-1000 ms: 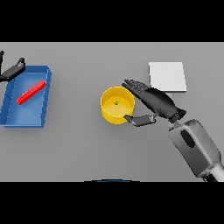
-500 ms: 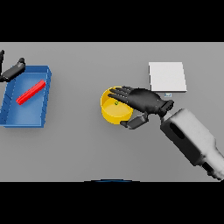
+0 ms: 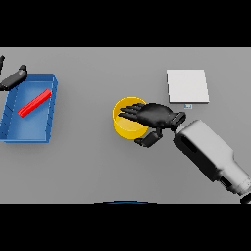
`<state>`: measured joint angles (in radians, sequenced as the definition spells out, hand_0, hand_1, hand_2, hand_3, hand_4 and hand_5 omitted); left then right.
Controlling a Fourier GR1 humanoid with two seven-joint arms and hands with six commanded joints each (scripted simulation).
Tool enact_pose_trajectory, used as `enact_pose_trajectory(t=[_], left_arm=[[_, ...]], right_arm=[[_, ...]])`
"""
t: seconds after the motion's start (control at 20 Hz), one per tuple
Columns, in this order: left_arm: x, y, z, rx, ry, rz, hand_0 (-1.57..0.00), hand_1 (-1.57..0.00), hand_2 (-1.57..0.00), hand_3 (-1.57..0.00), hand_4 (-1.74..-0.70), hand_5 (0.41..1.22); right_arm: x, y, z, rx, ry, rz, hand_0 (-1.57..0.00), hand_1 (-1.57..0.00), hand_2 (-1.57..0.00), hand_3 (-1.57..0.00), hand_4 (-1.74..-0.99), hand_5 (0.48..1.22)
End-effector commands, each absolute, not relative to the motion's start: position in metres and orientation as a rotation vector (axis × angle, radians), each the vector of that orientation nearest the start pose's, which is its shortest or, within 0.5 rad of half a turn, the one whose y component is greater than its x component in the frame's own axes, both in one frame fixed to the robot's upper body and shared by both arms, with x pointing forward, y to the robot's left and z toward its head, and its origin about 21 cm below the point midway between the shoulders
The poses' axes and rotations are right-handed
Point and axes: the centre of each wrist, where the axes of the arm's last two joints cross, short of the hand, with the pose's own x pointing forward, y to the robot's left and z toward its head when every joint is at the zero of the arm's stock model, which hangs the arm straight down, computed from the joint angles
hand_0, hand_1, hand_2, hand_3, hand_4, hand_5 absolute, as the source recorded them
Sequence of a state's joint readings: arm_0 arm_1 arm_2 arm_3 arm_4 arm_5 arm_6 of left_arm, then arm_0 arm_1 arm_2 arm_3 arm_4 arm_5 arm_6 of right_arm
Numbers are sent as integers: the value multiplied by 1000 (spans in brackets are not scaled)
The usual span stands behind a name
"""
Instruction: Pick up the red beaker and tilt it to pour out 1 green nut into yellow bowl. Pick up the yellow bowl and place it on the metallic measuring scale.
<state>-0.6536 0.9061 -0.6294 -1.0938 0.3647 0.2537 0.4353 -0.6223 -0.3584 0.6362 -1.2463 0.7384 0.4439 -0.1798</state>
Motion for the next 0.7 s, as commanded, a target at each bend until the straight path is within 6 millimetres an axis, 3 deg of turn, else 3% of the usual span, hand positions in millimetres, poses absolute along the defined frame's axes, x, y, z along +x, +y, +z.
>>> enact_pose_trajectory(t=[0.0, 0.4, 0.55, 0.65], left_arm=[[363, 343, 119, 684, -1076, -464, 1, 1, 1, 1, -798, 723], [360, 335, 120, 692, -1094, -476, 1, 1, 1, 1, -793, 729], [359, 332, 122, 694, -1082, -479, 1, 1, 1, 1, -793, 732], [357, 335, 123, 697, -1084, -471, 1, 1, 1, 1, -796, 730]], right_arm=[[340, -136, 55, -217, -1340, 1962, 1, 1, 1, 1, -1273, 687], [344, -132, 43, -173, -1338, 1975, 1, 1, -15, -42, -1289, 721], [346, -135, 41, -170, -1327, 1960, 1, -14, -84, -121, -1333, 800], [345, -132, 42, -168, -1316, 1962, -173, -145, -204, -243, -1396, 875]])
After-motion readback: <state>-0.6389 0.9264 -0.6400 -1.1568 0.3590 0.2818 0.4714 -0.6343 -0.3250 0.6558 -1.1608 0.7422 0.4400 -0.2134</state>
